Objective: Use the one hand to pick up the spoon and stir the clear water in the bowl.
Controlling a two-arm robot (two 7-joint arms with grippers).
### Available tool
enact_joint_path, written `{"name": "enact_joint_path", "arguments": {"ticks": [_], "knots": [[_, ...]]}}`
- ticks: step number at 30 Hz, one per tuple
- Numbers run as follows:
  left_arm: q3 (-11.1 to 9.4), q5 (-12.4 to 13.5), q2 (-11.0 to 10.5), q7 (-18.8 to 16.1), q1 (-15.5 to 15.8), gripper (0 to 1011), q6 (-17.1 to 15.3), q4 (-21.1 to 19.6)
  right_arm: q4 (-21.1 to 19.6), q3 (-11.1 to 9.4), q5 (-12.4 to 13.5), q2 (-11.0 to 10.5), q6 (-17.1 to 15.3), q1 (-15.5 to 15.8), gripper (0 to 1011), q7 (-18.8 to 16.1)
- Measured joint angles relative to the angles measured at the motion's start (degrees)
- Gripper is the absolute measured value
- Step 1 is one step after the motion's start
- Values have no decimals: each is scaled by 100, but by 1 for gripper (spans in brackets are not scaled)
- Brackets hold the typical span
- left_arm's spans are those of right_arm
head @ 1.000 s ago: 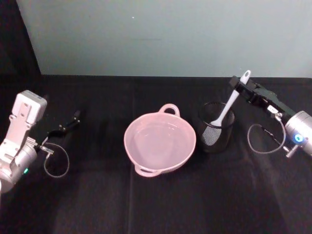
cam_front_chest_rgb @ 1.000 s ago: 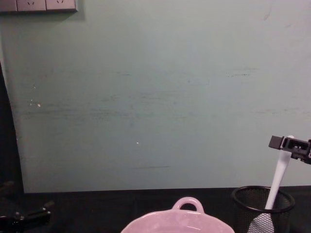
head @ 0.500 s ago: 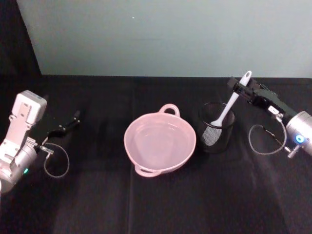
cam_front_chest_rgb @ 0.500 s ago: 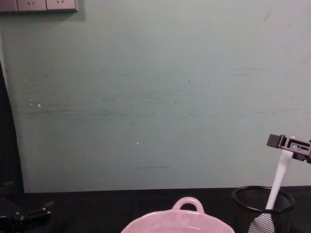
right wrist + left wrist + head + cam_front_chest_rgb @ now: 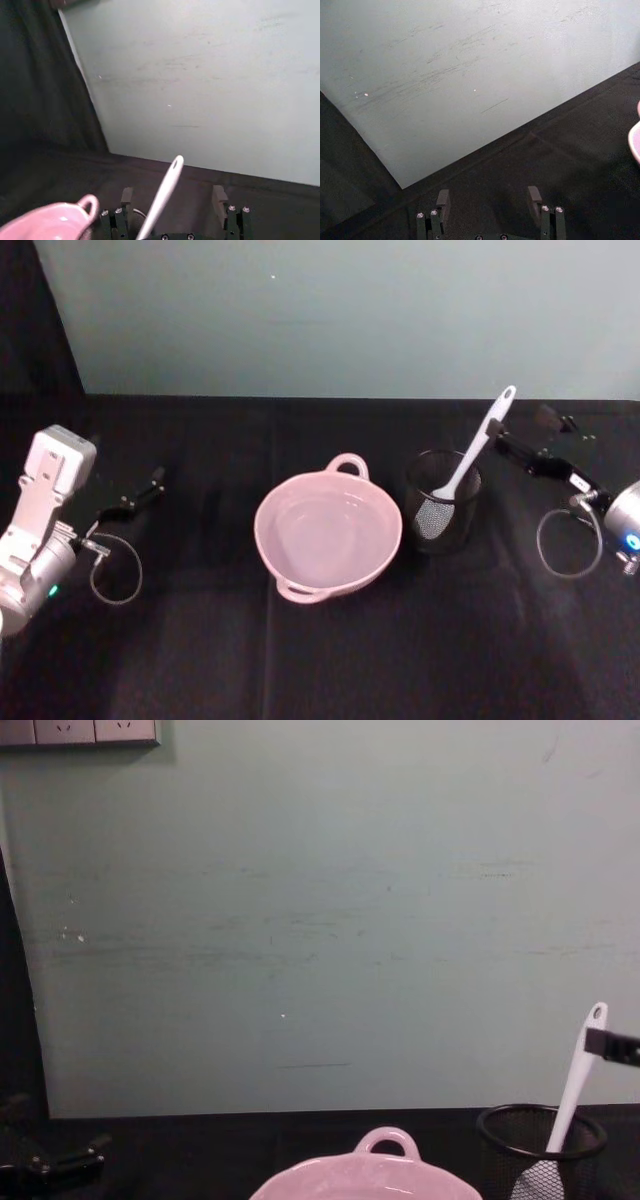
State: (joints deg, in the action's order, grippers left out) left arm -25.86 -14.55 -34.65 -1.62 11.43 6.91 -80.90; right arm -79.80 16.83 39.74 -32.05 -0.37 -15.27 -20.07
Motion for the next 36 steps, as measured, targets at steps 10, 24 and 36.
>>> {"name": "enact_joint_path", "arguments": {"ticks": [10,24,36], "knots": [[0,0,0,0,0,1011,0,0,-357,-60,-980,-265,501,456,1002,549],[0,0,0,0,0,1011,0,0,172,-448,-1692,122,1603,797,1003,1360],[0,0,0,0,0,1011,0,0,830,-497,-2122,445,2176,623,1002,1532]]}}
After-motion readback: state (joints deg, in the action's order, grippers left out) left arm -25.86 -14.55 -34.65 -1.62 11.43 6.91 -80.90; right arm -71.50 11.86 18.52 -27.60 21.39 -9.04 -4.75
